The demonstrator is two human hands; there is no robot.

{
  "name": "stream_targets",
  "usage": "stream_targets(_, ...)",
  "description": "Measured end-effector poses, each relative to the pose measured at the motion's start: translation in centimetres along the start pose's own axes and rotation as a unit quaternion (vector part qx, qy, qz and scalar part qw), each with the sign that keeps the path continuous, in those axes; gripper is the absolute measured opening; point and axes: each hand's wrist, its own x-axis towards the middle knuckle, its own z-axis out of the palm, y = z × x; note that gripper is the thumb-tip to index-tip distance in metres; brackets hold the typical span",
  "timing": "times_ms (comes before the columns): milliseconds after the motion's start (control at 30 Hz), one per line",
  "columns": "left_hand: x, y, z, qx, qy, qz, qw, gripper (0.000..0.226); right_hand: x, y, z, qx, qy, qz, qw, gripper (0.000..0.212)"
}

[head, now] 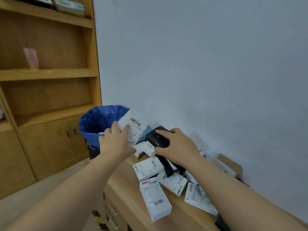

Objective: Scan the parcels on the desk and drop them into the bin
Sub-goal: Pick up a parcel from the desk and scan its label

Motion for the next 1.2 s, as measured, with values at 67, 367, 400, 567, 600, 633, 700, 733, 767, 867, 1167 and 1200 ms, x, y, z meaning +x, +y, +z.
stream_targets(67, 0.7, -4.3, -1.0, -0.016, 0.003, -0.042, 0.999, 0.096, 2.5, -4.0, 1.9, 0.057, 0.021, -0.016, 0.998, 0.065)
stream_targets(367, 3.0, -26.3, -6.4, 0.013, 0.055, -0.184, 0.981, 0.089, 14.4, -25.0, 12.5, 0.194, 0.076, -0.090, 0.974, 0.065)
stream_targets(400, 3.2, -28.3, -6.7, 0.017, 0.063, -0.197, 0.978, 0.088, 15.3, -26.9, 13.7, 0.201, 0.073, -0.094, 0.972, 0.066)
stream_targets(567, 4.5, -36.3, -6.0, 0.029, 0.066, -0.258, 0.963, 0.084, 19.6, -33.5, 18.8, 0.241, 0.040, -0.096, 0.965, 0.065)
stream_targets(600, 5.0, -37.6, -5.7, 0.028, 0.065, -0.267, 0.961, 0.082, 20.5, -34.4, 19.8, 0.240, 0.034, -0.098, 0.965, 0.064)
stream_targets(633, 5.6, -38.9, -5.4, 0.026, 0.065, -0.275, 0.959, 0.082, 21.6, -35.2, 20.7, 0.237, 0.028, -0.099, 0.966, 0.064)
stream_targets(700, 7.0, -41.3, -4.5, 0.027, 0.061, -0.286, 0.956, 0.084, 24.0, -36.5, 22.4, 0.227, 0.017, -0.102, 0.968, 0.064)
stream_targets(733, 7.9, -42.4, -4.0, 0.031, 0.058, -0.289, 0.955, 0.085, 25.3, -37.0, 23.2, 0.222, 0.012, -0.105, 0.969, 0.064)
stream_targets(767, 8.9, -43.5, -3.4, 0.037, 0.057, -0.291, 0.954, 0.086, 26.7, -37.4, 23.9, 0.221, 0.010, -0.107, 0.969, 0.064)
stream_targets(867, 13.0, -46.6, -1.6, 0.049, 0.057, -0.297, 0.952, 0.088, 31.7, -38.5, 26.1, 0.226, 0.009, -0.117, 0.967, 0.063)
stream_targets(1167, 29.7, -51.3, 2.9, 0.034, 0.057, -0.277, 0.959, 0.088, 48.3, -40.8, 30.8, 0.223, 0.041, -0.103, 0.969, 0.064)
stream_targets(1200, 31.2, -51.7, 3.5, 0.029, 0.053, -0.272, 0.960, 0.088, 49.8, -40.8, 31.3, 0.220, 0.042, -0.092, 0.970, 0.064)
